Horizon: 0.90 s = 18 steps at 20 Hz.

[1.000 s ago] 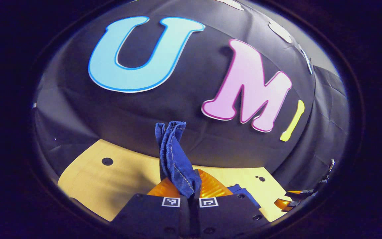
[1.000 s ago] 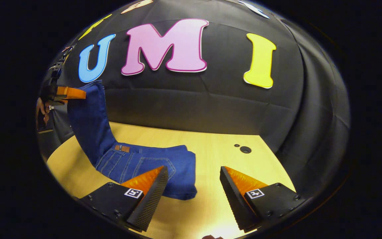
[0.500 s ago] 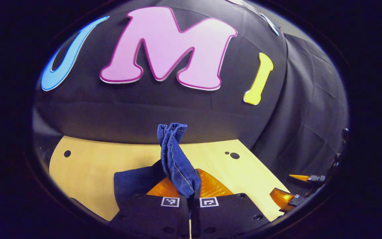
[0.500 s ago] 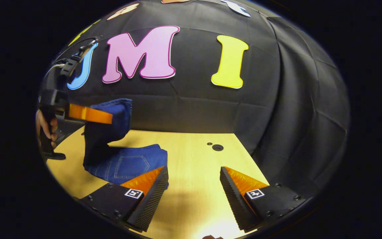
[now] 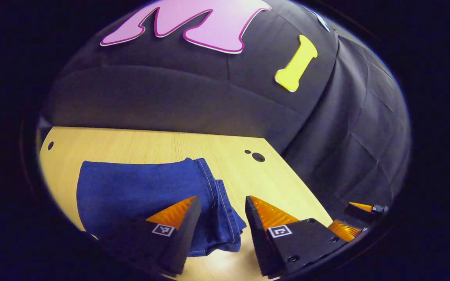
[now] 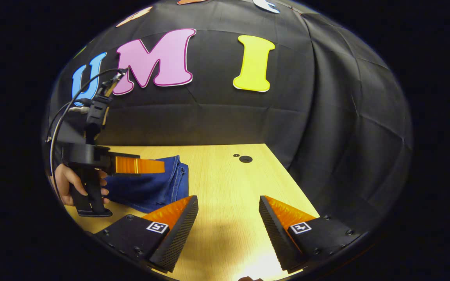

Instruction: Grasp the waist and the cuffs of the jeans and fold them to make the two legs overlap; first hold the waist and fold one-third of the jeans toward the cuffs, then hold the cuffs and fold the remaining one-third in the same direction to finish folding.

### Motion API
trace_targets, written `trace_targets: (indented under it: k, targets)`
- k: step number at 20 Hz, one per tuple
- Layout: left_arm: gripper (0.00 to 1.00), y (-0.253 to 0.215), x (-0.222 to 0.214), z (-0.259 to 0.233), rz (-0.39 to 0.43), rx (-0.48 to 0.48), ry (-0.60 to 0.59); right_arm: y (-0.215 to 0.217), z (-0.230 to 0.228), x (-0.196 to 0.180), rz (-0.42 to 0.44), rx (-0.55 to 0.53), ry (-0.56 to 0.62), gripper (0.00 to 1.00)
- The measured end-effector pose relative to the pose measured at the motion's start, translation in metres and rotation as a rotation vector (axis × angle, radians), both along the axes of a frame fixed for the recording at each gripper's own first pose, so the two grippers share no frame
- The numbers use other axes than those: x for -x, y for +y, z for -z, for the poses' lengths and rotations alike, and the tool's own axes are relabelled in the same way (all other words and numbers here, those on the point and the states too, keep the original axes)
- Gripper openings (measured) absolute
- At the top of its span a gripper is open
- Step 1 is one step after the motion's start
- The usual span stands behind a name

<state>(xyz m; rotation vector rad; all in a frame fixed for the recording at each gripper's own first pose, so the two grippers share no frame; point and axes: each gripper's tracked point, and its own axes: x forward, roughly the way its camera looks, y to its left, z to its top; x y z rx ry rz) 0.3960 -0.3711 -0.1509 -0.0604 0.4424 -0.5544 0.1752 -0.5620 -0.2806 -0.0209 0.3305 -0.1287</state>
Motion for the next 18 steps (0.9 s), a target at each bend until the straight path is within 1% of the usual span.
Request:
trace_targets:
  k: [1, 3, 6, 11, 15, 18]
  targets:
    - [0.87, 0.009, 0.007, -0.013, -0.004, 0.006, -0.039, 0.001, -0.007, 0.005, 0.003, -0.007, -0.011, 0.96]
    - [0.97, 0.028, 0.026, -0.044, -0.016, 0.020, -0.112, 0.008, -0.020, 0.016, 0.002, -0.019, -0.031, 0.96]
    - [0.97, 0.070, 0.068, -0.095, -0.054, 0.048, -0.226, 0.024, -0.043, 0.035, -0.005, -0.023, -0.056, 0.96]
    - [0.97, 0.164, 0.150, -0.170, -0.159, 0.014, -0.410, 0.062, -0.104, 0.072, -0.036, -0.016, -0.144, 0.96]
    - [0.96, 0.225, 0.215, -0.201, -0.245, 0.006, -0.481, 0.095, -0.165, 0.107, -0.068, 0.003, -0.245, 0.96]
    - [0.96, 0.263, 0.267, -0.218, -0.303, 0.019, -0.523, 0.113, -0.204, 0.141, -0.067, 0.011, -0.322, 0.96]
